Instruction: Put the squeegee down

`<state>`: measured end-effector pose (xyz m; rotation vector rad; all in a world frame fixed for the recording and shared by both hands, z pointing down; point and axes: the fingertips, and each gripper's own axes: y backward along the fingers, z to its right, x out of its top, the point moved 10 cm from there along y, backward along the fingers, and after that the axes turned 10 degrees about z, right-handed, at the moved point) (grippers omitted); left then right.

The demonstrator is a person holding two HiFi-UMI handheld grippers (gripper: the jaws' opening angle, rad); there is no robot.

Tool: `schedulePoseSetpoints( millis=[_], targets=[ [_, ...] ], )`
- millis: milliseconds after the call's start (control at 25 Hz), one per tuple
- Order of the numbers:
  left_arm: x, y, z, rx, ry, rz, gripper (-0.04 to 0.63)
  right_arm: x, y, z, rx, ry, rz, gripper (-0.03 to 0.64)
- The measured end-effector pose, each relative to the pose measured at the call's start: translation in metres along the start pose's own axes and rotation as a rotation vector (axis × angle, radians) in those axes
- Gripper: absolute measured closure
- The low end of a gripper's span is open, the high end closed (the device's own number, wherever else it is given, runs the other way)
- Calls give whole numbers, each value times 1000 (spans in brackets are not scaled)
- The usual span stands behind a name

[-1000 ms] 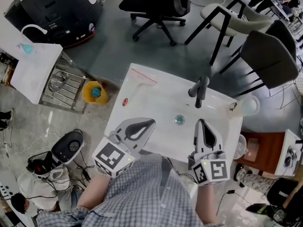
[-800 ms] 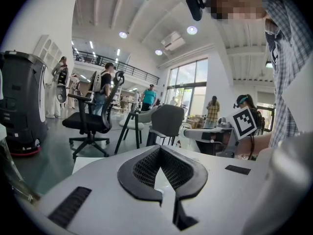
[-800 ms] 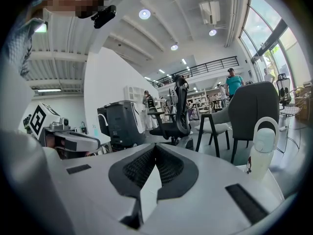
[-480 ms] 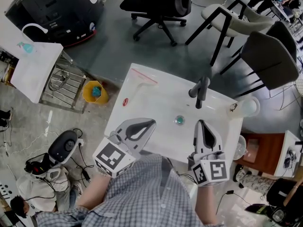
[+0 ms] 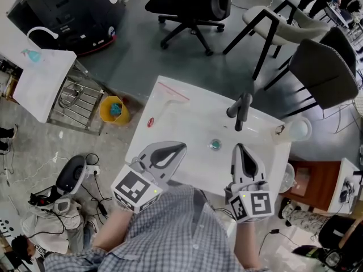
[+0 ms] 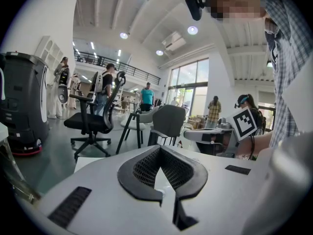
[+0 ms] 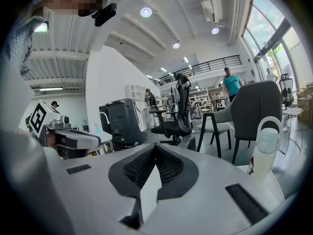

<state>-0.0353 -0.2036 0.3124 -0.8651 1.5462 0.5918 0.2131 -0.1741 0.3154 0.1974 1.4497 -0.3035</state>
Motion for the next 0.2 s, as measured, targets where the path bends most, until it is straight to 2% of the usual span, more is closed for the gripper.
schedulePoseSetpoints(
  millis=[200],
  targets=[
    [2,-3,-1,-3,2,0,591,1,-1,1,1,2,-4,609]
  ],
)
